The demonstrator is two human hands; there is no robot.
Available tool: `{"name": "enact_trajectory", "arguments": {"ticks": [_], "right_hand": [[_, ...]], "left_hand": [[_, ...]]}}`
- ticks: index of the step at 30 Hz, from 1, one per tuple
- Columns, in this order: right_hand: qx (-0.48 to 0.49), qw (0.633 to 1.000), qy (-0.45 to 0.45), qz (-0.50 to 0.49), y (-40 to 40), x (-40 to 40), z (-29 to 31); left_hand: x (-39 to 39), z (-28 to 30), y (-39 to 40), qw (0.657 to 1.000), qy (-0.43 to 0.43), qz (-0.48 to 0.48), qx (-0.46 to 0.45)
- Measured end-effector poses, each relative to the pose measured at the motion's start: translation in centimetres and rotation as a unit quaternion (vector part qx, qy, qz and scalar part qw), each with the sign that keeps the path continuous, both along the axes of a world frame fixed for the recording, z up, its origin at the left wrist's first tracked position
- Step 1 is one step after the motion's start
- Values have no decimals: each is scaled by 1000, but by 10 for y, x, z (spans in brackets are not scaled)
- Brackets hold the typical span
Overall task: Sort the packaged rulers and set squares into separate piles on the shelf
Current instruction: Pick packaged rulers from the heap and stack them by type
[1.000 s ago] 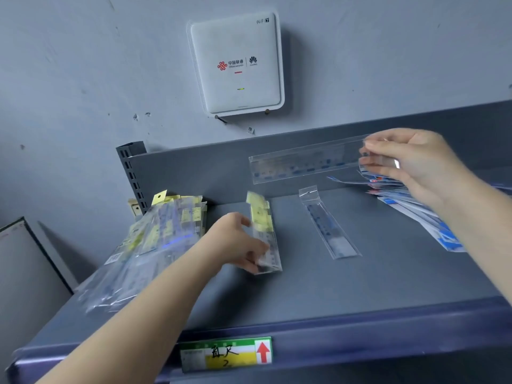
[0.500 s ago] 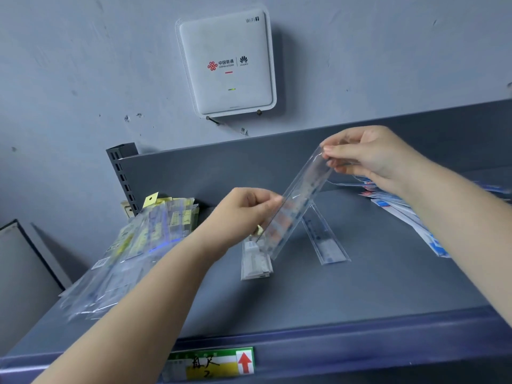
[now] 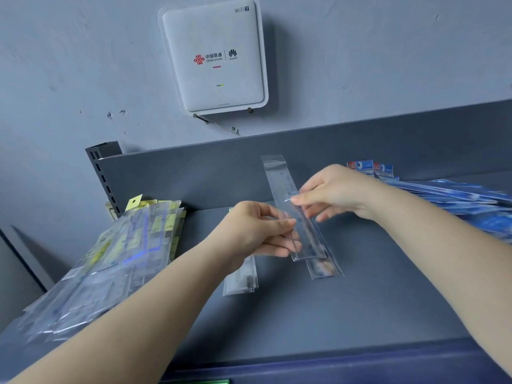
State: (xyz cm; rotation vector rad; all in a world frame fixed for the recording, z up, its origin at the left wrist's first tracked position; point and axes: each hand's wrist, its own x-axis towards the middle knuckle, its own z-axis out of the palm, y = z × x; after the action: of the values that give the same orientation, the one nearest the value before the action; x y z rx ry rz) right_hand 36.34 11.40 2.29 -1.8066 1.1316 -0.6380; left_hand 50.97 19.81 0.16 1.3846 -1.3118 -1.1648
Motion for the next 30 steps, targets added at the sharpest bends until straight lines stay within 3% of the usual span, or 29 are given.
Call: {"name": "enact_trajectory", "arguments": {"ticks": [3, 6, 8, 10, 11, 14, 18, 25, 30], "right_hand": [[15, 1000, -2, 2, -3, -2, -8], [-6, 999, 29, -31, -8, 0, -12], [-62, 982, 170, -45, -8, 3, -16], [-147, 935, 318, -48, -5, 6, -20], [-183, 922, 337, -52, -4, 7, -20], [-242, 936, 254, -27, 4, 23, -16], [-248, 952, 174, 42, 28, 65, -8], [-200, 965, 120, 119, 68, 147, -2], [-138, 973, 149, 112, 84, 194, -6]], "left_hand": [[-5, -4, -8, 998, -54, -1, 15], [-1, -5, -9, 977, -210, 36, -9], [8, 0, -5, 962, -260, 68, -53], [22, 7, 4, 947, -293, 80, -103], [30, 10, 10, 929, -334, 85, -133], [60, 19, 32, 874, -427, 129, -192], [113, 23, 58, 843, -451, 224, -187], [194, 4, 102, 840, -448, 306, -23], [219, -17, 111, 854, -427, 284, 88]]}}
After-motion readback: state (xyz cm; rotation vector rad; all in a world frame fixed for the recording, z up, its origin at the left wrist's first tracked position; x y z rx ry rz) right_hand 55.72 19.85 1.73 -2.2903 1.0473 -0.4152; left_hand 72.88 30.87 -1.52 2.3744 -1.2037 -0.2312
